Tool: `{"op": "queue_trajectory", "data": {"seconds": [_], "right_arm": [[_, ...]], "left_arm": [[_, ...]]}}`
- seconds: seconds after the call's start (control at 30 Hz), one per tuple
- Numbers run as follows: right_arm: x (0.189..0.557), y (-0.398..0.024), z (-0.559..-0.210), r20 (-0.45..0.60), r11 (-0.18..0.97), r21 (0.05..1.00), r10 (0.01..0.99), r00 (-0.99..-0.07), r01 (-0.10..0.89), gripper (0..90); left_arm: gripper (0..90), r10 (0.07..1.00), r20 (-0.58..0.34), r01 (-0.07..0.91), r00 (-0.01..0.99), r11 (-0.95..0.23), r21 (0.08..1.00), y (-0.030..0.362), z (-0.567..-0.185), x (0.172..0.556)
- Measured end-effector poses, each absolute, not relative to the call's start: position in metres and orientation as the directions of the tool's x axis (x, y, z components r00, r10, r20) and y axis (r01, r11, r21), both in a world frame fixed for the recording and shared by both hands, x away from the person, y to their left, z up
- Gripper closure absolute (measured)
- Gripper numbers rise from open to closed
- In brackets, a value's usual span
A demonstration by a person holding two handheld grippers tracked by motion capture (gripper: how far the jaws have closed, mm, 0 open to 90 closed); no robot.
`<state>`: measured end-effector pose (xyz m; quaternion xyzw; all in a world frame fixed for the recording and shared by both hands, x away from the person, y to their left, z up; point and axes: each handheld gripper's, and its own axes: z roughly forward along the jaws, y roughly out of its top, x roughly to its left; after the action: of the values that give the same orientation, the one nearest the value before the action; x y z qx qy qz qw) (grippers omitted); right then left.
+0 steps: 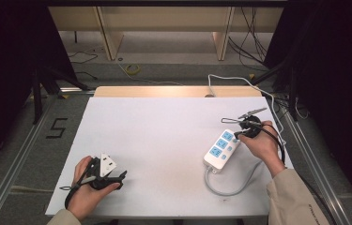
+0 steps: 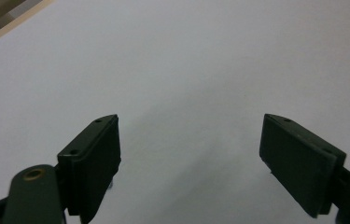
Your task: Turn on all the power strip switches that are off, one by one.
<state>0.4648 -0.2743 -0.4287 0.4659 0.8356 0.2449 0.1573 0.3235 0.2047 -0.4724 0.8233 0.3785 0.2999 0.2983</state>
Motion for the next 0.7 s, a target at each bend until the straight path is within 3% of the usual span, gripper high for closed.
{"op": "queue_trajectory", "data": {"seconds": [0.7], "right_arm": [[0.441,-0.273,-0.421,-0.003,0.429,0.624,0.836,-0.548,0.653,89.9]], "left_arm": [[20.6,0.805,0.266,0.444,0.53,-0.531,0.722,0.205,-0.472,0.322]]}}
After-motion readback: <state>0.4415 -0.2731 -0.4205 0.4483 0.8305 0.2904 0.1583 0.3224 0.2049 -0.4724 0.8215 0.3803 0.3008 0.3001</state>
